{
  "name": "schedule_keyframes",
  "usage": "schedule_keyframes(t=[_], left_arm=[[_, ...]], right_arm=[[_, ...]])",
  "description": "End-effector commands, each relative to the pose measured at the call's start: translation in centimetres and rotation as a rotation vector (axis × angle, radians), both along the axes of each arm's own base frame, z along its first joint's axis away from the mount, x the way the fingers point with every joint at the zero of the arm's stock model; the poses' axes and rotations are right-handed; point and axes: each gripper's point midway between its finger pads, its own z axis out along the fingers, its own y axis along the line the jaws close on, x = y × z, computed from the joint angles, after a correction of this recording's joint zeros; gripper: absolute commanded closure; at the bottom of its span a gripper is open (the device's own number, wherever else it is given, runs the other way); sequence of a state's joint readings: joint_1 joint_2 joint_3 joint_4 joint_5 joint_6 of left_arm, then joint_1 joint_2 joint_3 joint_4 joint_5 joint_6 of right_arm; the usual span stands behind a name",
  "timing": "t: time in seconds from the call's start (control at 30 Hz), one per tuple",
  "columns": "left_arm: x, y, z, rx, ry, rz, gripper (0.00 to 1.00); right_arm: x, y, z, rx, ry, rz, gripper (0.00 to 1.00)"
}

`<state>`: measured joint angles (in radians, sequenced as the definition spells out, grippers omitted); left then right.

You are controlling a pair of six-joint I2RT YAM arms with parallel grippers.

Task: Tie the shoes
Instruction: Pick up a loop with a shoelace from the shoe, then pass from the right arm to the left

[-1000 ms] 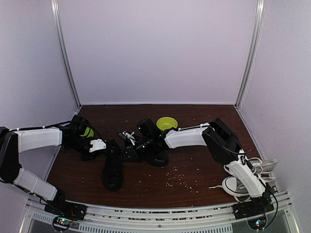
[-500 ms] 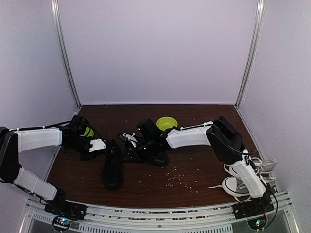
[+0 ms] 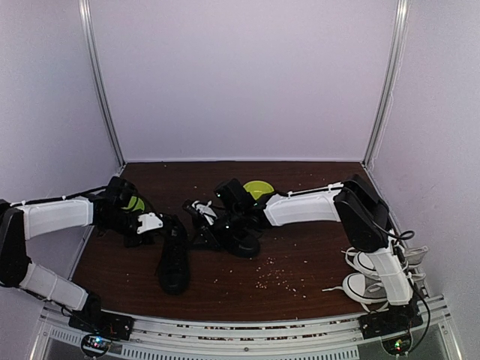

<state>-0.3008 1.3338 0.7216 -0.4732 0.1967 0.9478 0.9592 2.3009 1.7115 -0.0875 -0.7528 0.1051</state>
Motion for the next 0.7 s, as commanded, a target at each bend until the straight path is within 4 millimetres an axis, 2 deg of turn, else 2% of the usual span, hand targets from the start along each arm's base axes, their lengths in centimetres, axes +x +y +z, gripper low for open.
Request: schedule_keyframes(t=[0.0, 0.13, 0.23, 0.33, 0.4, 0.47, 0.57, 0.6, 0.67], left_arm=[[-0.2, -1.9, 5.4, -0.156, -0.130, -0.053, 0.52], [-2.2, -3.2, 8.8, -0.271, -0.154, -0.110, 0.46], [-2.8, -5.2, 10.3, -0.384, -0.138, -0.124, 0.48], [-2.6, -8.8, 9.6, -0.415, -0.159, -0.126, 0.55], [-2.2, -10.4, 8.4, -0.417, -0.151, -0.096, 0.55], [-1.1, -10.9, 7.1, -0.403, -0.143, -0.026, 0.56], [0.4, -10.8, 6.4, -0.370, -0.140, 0.062, 0.68], [0.6, -10.8, 6.2, -0.361, -0.135, 0.071, 0.74], [0.2, -10.6, 5.5, -0.323, -0.105, 0.050, 0.76]], right_arm=[[0.7, 1.3, 1.7, 0.042, -0.032, -0.013, 1.00], [0.7, 1.6, 1.7, 0.044, -0.028, -0.015, 1.00], [0.8, 1.6, 1.6, 0.043, -0.024, -0.017, 1.00], [0.9, 1.8, 1.8, 0.051, -0.020, -0.021, 1.00], [0.9, 1.9, 2.1, 0.063, -0.014, -0.024, 1.00], [0.9, 2.0, 2.3, 0.072, -0.005, -0.028, 1.00], [0.8, 2.0, 2.3, 0.078, 0.002, -0.029, 1.00], [0.9, 2.0, 2.3, 0.081, 0.003, -0.030, 1.00], [0.9, 2.0, 2.3, 0.082, 0.002, -0.031, 1.00]])
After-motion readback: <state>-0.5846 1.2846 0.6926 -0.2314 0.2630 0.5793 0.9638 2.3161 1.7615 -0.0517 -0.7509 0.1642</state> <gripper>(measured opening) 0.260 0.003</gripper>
